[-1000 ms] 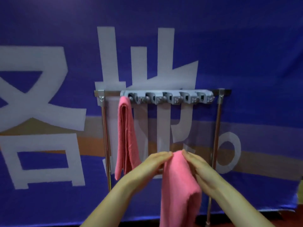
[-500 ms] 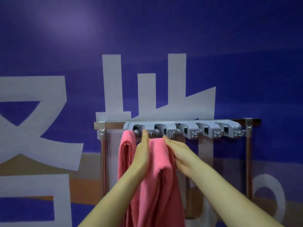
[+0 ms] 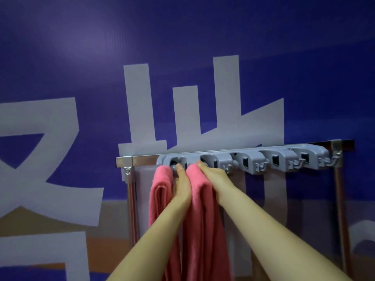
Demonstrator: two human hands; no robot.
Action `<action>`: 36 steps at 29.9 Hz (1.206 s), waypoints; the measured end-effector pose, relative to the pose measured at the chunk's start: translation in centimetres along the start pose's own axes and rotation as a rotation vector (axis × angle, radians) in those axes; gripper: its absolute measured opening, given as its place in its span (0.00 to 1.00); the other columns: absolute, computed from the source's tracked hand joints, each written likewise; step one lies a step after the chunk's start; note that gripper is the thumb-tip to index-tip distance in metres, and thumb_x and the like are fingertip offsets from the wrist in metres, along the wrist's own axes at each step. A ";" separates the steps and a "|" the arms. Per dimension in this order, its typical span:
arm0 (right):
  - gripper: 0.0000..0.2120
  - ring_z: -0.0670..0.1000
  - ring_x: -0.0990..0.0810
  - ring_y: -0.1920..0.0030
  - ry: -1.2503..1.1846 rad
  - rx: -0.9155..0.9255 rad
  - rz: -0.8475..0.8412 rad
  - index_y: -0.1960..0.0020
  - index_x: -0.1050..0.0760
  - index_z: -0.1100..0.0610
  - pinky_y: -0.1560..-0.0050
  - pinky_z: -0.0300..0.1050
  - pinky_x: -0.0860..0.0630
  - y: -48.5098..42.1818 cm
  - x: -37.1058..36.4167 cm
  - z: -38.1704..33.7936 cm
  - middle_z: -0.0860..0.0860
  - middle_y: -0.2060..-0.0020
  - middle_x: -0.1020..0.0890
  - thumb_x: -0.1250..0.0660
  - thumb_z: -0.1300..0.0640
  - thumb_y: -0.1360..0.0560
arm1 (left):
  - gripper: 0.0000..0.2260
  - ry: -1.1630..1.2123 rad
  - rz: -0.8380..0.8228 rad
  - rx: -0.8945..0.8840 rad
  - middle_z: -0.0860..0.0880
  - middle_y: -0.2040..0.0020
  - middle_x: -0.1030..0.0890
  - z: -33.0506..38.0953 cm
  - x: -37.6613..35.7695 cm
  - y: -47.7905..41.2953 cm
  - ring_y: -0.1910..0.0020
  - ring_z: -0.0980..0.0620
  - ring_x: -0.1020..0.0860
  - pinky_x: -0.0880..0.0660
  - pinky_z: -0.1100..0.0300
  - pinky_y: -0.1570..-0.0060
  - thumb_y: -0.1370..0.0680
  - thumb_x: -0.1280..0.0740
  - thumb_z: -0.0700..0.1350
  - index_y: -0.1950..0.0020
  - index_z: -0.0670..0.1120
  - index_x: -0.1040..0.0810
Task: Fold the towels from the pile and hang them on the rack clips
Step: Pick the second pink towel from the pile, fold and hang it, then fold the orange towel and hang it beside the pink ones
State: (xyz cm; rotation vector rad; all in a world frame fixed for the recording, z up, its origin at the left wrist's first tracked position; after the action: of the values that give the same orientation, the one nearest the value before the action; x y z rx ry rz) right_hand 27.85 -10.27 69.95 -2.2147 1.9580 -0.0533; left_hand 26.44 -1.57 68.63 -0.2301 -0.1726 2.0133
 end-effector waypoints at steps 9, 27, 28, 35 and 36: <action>0.16 0.50 0.22 0.46 -0.039 0.028 -0.057 0.43 0.28 0.54 0.41 0.45 0.26 5.4 1.9 3.7 0.52 0.47 0.20 0.43 0.45 0.23 | 0.22 0.173 -0.306 0.070 0.50 0.52 0.23 -1.8 0.0 6.5 0.53 0.53 0.24 0.25 0.61 0.50 0.21 0.54 0.60 0.44 0.48 0.28; 0.08 0.50 0.25 0.50 0.221 -0.493 -0.013 0.45 0.30 0.53 0.53 0.38 0.28 26.5 15.7 35.2 0.51 0.52 0.23 0.44 0.54 0.22 | 0.15 -0.331 -0.421 0.205 0.47 0.50 0.27 -30.5 5.8 25.9 0.50 0.53 0.30 0.34 0.76 0.59 0.21 0.43 0.44 0.35 0.45 0.34; 0.08 0.51 0.25 0.50 0.240 -0.577 0.013 0.45 0.30 0.54 0.55 0.39 0.28 27.9 17.0 38.7 0.53 0.51 0.23 0.43 0.54 0.22 | 0.13 -0.325 -0.427 0.284 0.46 0.52 0.27 -33.9 6.0 27.1 0.51 0.52 0.30 0.34 0.76 0.60 0.21 0.43 0.43 0.36 0.43 0.34; 0.16 0.54 0.25 0.48 0.310 -0.918 0.188 0.39 0.30 0.62 0.46 0.48 0.28 32.8 24.4 50.8 0.59 0.44 0.23 0.41 0.54 0.22 | 0.04 -0.393 -0.506 0.610 0.44 0.55 0.25 -45.6 7.0 32.4 0.60 0.51 0.28 0.33 0.75 0.69 0.21 0.44 0.44 0.47 0.47 0.32; 0.17 0.54 0.25 0.48 0.312 -0.924 0.209 0.38 0.30 0.62 0.46 0.48 0.29 32.8 25.2 51.1 0.60 0.43 0.23 0.41 0.54 0.22 | 0.06 -0.399 -0.507 0.590 0.45 0.56 0.24 -45.6 6.9 32.3 0.61 0.52 0.27 0.33 0.77 0.71 0.20 0.44 0.45 0.47 0.46 0.31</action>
State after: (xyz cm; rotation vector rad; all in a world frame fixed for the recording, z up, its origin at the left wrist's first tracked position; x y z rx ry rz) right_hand 6.57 -33.02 12.10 -2.5728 2.7719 0.7144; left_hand 6.18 -8.47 16.53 0.5427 0.1110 1.5009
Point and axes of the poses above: each hand's wrist, its own y-axis away from the middle knuckle, its own x-axis out of the back of the hand, z = x × y, the point moved 3 cm from there along -y, towards the middle knuckle
